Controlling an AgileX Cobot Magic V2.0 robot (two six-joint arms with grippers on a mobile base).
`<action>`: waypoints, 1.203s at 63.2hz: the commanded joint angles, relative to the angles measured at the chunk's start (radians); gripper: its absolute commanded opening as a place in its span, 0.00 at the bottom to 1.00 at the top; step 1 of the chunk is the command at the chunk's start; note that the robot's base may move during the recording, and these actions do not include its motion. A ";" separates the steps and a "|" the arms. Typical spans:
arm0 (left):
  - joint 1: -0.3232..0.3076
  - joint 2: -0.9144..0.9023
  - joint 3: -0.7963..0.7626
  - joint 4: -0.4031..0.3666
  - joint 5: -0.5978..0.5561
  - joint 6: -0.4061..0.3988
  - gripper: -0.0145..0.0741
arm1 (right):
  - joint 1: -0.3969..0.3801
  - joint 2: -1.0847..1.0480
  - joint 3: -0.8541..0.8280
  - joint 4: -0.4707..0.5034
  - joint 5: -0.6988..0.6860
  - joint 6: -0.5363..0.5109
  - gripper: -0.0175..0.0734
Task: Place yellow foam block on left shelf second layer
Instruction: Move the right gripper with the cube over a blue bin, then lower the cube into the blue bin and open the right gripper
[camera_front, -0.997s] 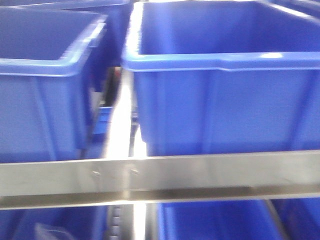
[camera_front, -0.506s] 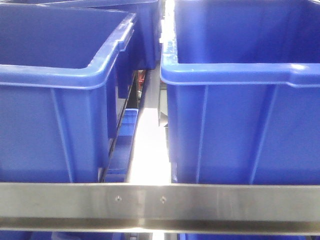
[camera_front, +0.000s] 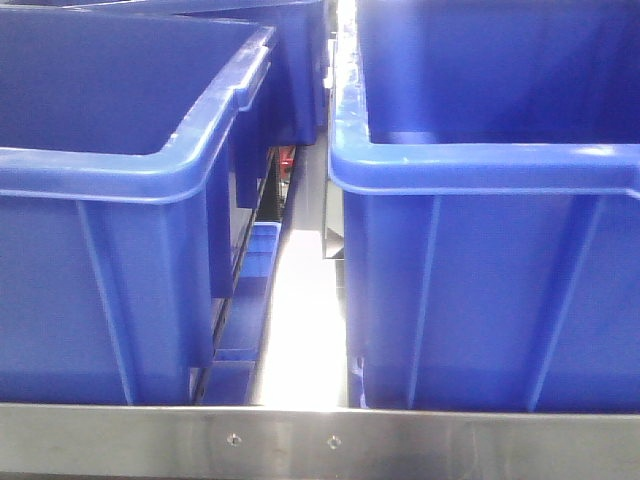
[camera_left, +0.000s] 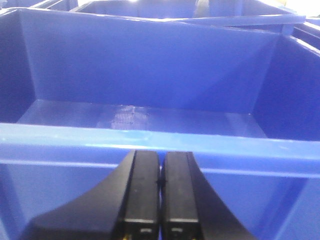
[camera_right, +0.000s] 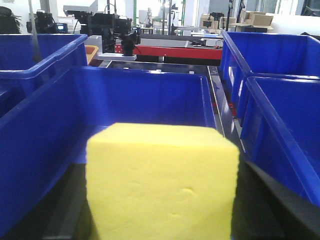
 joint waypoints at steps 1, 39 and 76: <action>-0.005 0.007 0.026 -0.007 -0.088 -0.004 0.32 | -0.001 0.006 -0.028 -0.011 -0.089 -0.011 0.53; -0.005 0.007 0.026 -0.007 -0.088 -0.004 0.32 | -0.001 0.579 -0.359 0.040 0.075 -0.032 0.53; -0.005 0.007 0.026 -0.007 -0.088 -0.004 0.32 | 0.089 1.400 -0.651 0.092 0.045 -0.133 0.53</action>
